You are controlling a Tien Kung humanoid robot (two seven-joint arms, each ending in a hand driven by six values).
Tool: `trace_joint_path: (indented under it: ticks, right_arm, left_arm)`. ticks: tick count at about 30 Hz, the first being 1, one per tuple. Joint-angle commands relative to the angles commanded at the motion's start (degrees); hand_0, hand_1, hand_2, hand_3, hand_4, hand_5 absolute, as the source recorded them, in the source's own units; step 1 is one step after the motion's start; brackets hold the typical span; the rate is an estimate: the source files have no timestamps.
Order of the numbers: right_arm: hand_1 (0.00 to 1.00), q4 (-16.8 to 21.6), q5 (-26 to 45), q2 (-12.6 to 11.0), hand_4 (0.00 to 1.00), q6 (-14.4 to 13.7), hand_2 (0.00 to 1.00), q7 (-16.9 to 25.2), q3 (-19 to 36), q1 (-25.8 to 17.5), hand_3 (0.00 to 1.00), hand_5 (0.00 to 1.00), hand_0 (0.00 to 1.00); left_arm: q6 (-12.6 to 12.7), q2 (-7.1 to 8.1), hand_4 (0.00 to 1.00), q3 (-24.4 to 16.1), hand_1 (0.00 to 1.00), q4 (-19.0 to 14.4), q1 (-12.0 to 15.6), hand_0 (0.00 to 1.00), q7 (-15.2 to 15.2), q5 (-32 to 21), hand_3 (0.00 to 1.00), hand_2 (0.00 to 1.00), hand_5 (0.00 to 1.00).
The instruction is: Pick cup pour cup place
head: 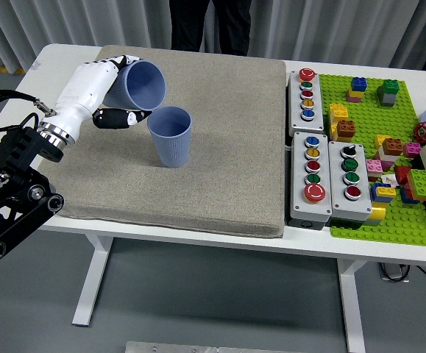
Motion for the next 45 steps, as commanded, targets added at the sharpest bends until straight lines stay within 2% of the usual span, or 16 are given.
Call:
trace_joint_path:
  ticks: [7, 28, 31, 35, 45]
  right_arm:
    - [0.682, 0.0, -0.2, 0.0, 0.086, 0.0, 0.672, -0.1, 0.0, -0.1, 0.620, 0.308, 0.720]
    - [0.682, 0.0, 0.1, -0.1, 0.085, 0.0, 0.672, 0.0, -0.2, 0.1, 0.619, 0.304, 0.720]
    - [0.682, 0.0, 0.3, -0.1, 0.086, 0.0, 0.672, 0.1, -0.3, 0.1, 0.619, 0.302, 0.720]
    - [0.682, 0.0, 0.3, -0.1, 0.086, 0.0, 0.672, 0.1, -0.3, 0.1, 0.619, 0.302, 0.720]
    - [0.682, 0.0, 0.3, -0.1, 0.087, -0.1, 0.672, 0.1, -0.3, 0.1, 0.619, 0.300, 0.721]
  left_arm:
    - [-0.5, 0.26, 0.617, 0.8, 0.552, 0.0, -0.8, 0.543, 0.7, 4.4, 0.555, 0.560, 0.003]
    - [-1.7, 0.52, 0.623, 2.1, 0.550, 0.3, -2.1, 0.536, 2.0, 13.1, 0.555, 0.560, 0.022]
    - [-1.7, 0.57, 0.621, 2.2, 0.551, 0.2, -2.1, 0.536, 3.1, 14.8, 0.555, 0.560, 0.023]
    - [-1.5, 0.63, 0.621, 2.3, 0.551, 0.3, -2.2, 0.536, 3.9, 16.0, 0.555, 0.560, 0.023]
    - [-1.3, 0.91, 0.622, 3.2, 0.551, 1.7, -2.5, 0.535, 3.7, 16.5, 0.555, 0.560, 0.023]
